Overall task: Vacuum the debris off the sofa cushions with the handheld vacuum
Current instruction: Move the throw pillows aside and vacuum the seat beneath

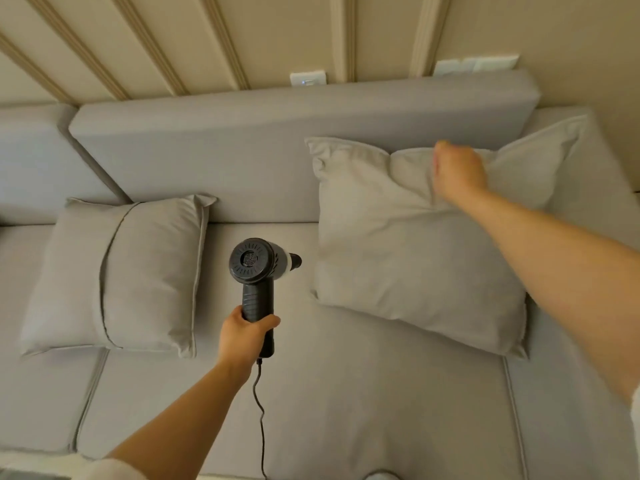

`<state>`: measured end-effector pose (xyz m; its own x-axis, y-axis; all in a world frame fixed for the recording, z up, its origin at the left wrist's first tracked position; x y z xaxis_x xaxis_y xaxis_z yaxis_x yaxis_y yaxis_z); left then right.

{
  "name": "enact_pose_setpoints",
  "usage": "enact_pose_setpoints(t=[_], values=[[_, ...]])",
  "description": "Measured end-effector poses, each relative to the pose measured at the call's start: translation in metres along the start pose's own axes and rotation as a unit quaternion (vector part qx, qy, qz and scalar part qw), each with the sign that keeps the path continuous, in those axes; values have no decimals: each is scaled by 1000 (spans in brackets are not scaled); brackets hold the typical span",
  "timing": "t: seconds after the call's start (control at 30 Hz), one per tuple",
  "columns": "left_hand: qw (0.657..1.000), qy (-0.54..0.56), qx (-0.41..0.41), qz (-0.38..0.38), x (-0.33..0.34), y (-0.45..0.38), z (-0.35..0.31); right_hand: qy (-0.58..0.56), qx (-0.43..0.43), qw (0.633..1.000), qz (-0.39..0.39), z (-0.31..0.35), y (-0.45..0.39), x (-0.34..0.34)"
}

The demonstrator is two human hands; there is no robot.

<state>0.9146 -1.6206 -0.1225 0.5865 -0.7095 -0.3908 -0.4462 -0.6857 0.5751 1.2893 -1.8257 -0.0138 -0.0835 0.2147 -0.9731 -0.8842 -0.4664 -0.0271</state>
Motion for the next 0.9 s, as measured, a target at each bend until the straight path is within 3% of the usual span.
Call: enact_pose_setpoints(t=[0.07, 0.17, 0.43, 0.63, 0.9], values=[[1000, -7, 17, 13, -5, 4, -5, -39, 0, 998, -44, 19, -3, -53], [999, -14, 36, 30, -14, 10, -9, -82, 26, 996, -20, 26, 16, -81], [993, -18, 72, 96, -30, 18, -21, -76, 164, 961, 207, 0, 134, 51], [995, -25, 60, 73, -17, 6, -20, -83, 196, 953, 217, -45, 124, 94], [999, -2, 23, -33, 4, -28, 6, -21, 219, 939, 264, -97, 77, 177]])
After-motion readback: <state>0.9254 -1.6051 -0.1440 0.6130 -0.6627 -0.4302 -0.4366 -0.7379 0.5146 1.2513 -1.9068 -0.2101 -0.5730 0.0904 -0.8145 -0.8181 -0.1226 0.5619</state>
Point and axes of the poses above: each hand's wrist, its own y-axis away from the middle knuckle, its own x-axis out of the palm, z = x × y, the point moved 10 cm from there along -y, towards the middle knuckle
